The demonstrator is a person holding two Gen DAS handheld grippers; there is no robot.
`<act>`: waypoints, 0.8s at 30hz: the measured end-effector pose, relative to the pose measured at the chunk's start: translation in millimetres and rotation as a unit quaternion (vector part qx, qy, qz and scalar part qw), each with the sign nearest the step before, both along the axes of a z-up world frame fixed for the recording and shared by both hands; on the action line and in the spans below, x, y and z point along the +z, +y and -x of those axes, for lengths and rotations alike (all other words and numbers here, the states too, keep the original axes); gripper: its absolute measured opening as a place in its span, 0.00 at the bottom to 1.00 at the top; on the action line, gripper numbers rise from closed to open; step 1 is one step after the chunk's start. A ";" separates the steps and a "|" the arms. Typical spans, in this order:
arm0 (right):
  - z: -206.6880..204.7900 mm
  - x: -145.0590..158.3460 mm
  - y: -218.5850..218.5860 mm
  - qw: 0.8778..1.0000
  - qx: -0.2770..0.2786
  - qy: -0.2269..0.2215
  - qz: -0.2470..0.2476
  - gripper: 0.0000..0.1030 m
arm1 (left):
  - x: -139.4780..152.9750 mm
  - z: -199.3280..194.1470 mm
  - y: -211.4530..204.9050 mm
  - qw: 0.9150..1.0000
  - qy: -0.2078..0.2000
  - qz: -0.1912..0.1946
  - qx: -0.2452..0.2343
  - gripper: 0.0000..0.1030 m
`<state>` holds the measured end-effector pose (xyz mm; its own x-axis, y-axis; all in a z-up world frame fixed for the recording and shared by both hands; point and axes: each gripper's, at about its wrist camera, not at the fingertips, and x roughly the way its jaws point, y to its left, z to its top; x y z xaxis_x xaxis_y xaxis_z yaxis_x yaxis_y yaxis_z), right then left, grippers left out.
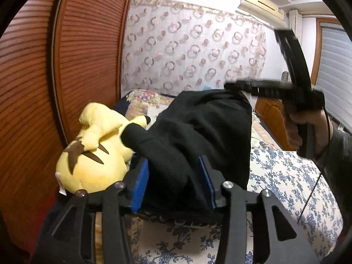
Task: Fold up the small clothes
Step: 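Lower the folded shirt onto the navy cloth and open both grippers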
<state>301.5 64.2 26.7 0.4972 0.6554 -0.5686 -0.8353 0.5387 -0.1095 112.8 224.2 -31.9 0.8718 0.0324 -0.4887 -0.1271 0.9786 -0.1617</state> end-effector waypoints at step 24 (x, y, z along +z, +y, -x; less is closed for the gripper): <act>116.4 -1.4 -167.6 0.990 -0.124 -0.011 -0.065 0.80 | 17.8 22.4 -87.1 0.997 0.002 -0.061 -0.037 0.59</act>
<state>185.1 -103.3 25.3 0.6636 0.5786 -0.4742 -0.6736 0.7379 -0.0423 90.4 137.1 -14.1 0.8720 0.0270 -0.4887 -0.0541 0.9977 -0.0414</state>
